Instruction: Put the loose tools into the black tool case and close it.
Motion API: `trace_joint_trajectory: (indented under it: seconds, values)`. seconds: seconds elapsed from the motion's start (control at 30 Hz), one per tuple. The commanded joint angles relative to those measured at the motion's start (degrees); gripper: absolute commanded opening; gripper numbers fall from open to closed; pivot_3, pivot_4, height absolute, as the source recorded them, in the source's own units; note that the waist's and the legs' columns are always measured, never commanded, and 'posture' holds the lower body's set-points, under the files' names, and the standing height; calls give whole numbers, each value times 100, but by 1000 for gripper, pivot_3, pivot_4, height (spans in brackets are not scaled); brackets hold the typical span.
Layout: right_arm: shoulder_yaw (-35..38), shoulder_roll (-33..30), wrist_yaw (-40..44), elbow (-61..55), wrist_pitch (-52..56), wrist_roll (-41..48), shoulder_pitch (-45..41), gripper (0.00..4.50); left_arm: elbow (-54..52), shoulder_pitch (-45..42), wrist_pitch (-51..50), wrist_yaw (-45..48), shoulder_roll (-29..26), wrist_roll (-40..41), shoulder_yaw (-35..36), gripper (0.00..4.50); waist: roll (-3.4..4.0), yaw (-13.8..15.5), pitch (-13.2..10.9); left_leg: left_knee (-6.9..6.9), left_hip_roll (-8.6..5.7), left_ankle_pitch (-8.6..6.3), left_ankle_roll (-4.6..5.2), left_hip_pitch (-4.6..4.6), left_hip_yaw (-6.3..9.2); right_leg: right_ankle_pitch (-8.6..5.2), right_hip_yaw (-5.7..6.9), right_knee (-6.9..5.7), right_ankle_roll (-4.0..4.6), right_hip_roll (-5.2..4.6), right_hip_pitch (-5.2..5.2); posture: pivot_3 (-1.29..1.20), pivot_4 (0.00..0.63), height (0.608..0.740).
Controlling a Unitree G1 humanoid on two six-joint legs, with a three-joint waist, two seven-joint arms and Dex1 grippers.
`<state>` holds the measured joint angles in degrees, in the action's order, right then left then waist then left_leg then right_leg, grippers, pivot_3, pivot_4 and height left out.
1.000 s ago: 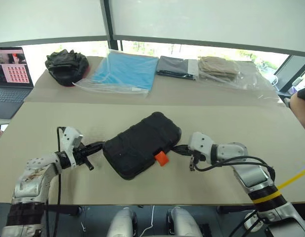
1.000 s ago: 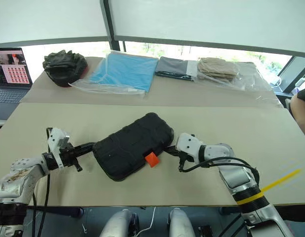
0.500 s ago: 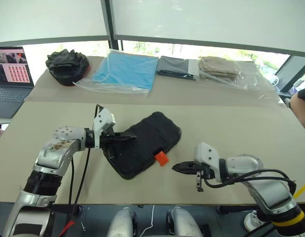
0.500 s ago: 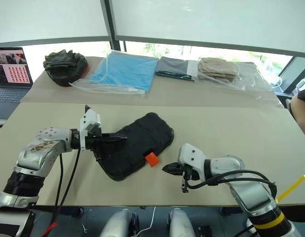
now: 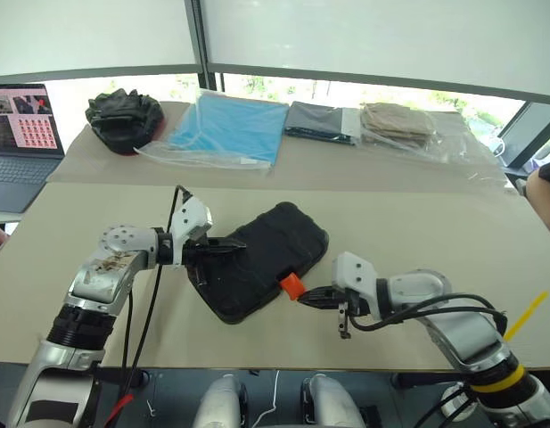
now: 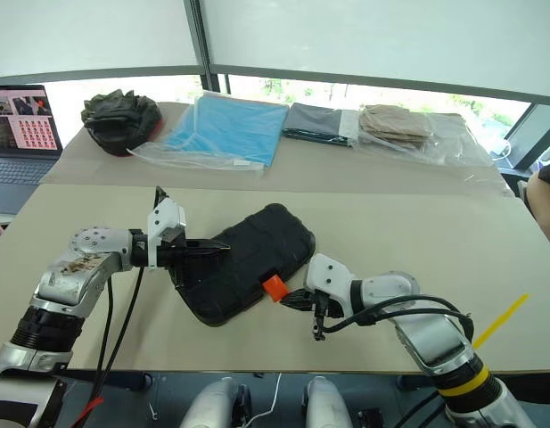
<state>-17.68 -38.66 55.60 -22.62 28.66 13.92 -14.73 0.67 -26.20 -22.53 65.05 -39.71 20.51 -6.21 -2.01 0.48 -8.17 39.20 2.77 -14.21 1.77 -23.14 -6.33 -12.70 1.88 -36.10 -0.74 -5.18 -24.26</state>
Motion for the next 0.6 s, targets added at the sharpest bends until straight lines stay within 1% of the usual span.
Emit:
trace_joint_trajectory:
  seconds: [0.03, 0.2, 0.33, 0.43, 0.53, 0.6]
  values:
    - [74, 169, -68, -32, -148, 24, -214, 0, 102, 175, -59, -30, -15, -139, -76, 61, 0, -11, 0, 0, 1, 0, 0, 2, 0, 0, 0, -1, 0, 1, 1, 0, 150, 740]
    - [15, 261, -45, 60, -202, -76, -290, 0, 123, 185, -46, -14, -13, -161, -72, 61, 0, -30, 0, 0, 3, 3, -4, 4, 0, 0, -1, -5, 1, 3, 0, 0, 150, 740]
    - [127, 161, 18, -11, -102, -10, -214, 0, 136, 182, -40, -13, -1, -165, -71, 61, 0, -33, 0, 0, 4, 4, -6, 6, 1, 0, 0, -7, 1, 3, 1, 0, 150, 740]
    - [293, 3, 112, -169, -110, 109, -86, 0, 133, 193, -24, -14, -3, -189, -97, 61, 0, -26, 0, 0, 3, 4, -6, 5, 1, 0, -1, -7, 1, 1, 1, 0, 150, 740]
    - [584, -133, 175, -508, 85, 452, 74, 0, 160, 204, -10, -1, -12, -194, -101, 61, 1, -21, 0, 0, 4, 4, -6, 4, 1, 0, -1, -5, 1, -1, 1, 0, 150, 740]
    - [648, -170, 160, -625, 175, 552, 114, 0, 184, 206, 6, 9, -13, -203, -107, 61, 1, -24, 1, 0, 4, 4, -5, 5, 2, 0, -2, -5, 1, 0, 2, 0, 150, 740]
